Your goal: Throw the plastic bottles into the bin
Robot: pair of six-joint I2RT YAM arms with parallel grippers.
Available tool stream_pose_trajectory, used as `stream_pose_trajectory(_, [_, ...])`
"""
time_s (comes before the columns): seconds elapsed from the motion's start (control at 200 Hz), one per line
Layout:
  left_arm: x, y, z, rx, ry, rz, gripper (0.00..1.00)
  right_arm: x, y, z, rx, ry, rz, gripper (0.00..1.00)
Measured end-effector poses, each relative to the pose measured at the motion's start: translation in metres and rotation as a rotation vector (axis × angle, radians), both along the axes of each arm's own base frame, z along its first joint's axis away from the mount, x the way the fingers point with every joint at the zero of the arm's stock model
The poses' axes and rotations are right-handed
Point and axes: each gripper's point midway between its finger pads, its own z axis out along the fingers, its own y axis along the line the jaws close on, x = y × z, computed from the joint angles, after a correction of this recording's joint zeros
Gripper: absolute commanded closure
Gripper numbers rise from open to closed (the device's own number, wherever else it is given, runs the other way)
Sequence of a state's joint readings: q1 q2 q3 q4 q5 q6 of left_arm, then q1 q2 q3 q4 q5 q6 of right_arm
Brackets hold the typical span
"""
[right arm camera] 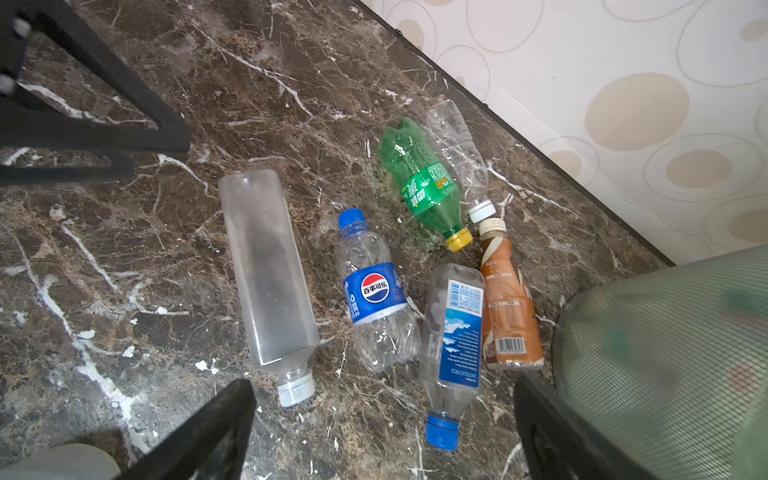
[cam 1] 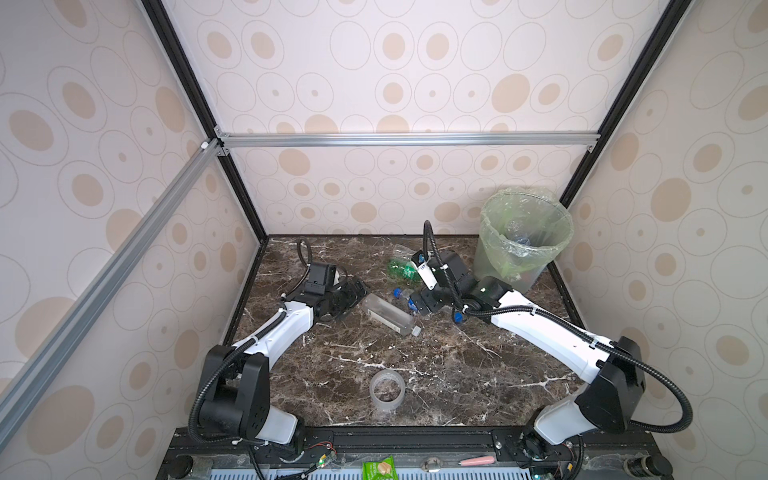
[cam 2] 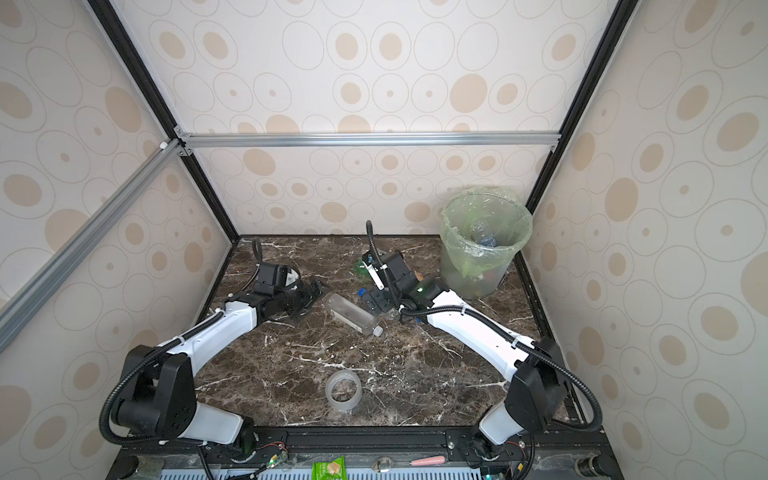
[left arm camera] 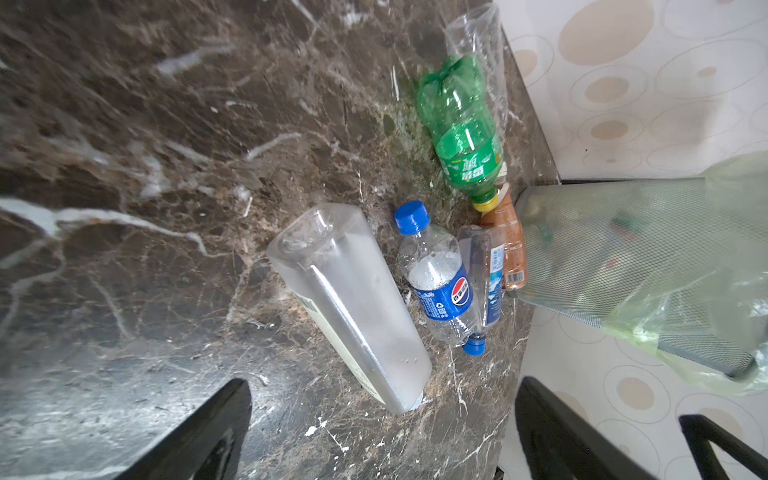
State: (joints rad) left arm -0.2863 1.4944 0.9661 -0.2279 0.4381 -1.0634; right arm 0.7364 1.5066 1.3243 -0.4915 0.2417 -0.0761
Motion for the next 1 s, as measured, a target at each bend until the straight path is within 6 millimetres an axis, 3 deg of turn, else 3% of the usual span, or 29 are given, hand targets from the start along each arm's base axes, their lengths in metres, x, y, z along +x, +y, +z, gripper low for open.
stream_pose_trajectory(0.29, [0.003,-0.036,-0.028,0.054,0.191,0.074,0.01,-0.007,-0.013,-0.008,0.012,-0.001,-0.027,0.00])
stream_pose_trajectory(0.57, [0.003,-0.027,-0.053,0.116,0.324,0.189,0.01,-0.009,-0.016,-0.009,0.032,-0.018,-0.036,0.00])
stream_pose_trajectory(0.805, [0.024,-0.035,-0.072,0.151,0.379,0.198,0.02,-0.009,-0.022,-0.004,0.046,-0.040,-0.049,0.00])
stream_pose_trajectory(1.0, [0.024,-0.035,-0.086,0.170,0.417,0.202,0.16,-0.008,-0.025,-0.007,0.046,-0.040,-0.056,0.00])
